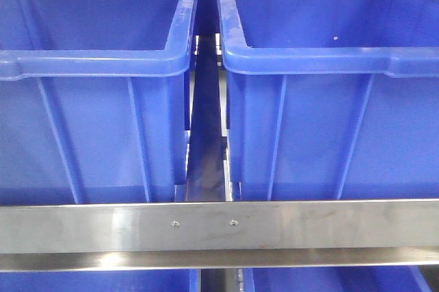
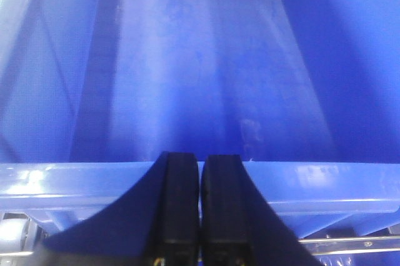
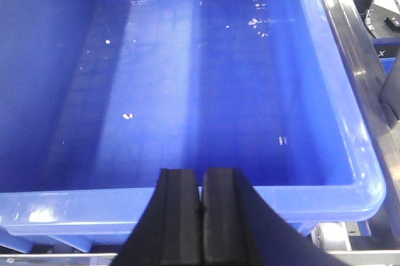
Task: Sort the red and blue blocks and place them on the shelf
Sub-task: 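Raise both empty grippers up out of the bins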
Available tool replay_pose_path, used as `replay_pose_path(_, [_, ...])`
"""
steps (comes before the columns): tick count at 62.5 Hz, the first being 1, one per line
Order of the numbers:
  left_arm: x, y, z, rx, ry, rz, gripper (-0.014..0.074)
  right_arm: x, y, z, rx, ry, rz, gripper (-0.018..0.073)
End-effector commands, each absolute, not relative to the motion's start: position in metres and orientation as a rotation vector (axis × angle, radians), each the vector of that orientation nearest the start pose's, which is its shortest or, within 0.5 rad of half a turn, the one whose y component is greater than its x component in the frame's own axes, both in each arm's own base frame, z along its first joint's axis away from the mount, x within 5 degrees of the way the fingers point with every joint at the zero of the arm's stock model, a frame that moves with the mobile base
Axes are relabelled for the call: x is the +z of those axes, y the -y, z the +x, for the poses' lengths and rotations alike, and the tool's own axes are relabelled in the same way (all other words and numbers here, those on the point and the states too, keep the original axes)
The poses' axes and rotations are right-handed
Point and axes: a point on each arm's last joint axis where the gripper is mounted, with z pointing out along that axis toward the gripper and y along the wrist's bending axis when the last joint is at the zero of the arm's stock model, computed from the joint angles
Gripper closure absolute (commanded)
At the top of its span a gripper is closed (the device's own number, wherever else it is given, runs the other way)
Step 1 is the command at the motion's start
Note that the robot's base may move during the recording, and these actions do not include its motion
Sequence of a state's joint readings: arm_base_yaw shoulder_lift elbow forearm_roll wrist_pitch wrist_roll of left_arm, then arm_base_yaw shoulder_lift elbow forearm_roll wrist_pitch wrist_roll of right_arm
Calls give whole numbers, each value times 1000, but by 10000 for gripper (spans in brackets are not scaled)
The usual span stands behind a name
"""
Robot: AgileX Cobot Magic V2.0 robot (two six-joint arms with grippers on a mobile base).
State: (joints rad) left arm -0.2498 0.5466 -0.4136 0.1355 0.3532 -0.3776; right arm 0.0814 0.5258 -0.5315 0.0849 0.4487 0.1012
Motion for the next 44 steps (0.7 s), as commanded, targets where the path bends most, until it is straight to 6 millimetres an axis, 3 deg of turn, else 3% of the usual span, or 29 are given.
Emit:
replay_pose_path(1, [294, 26, 114, -305, -1876, -15, 473, 326, -12, 109, 202, -1837, 55, 510])
replay_pose_path(44, [294, 26, 114, -305, -1876, -15, 473, 328, -11, 104, 204, -1810, 54, 510])
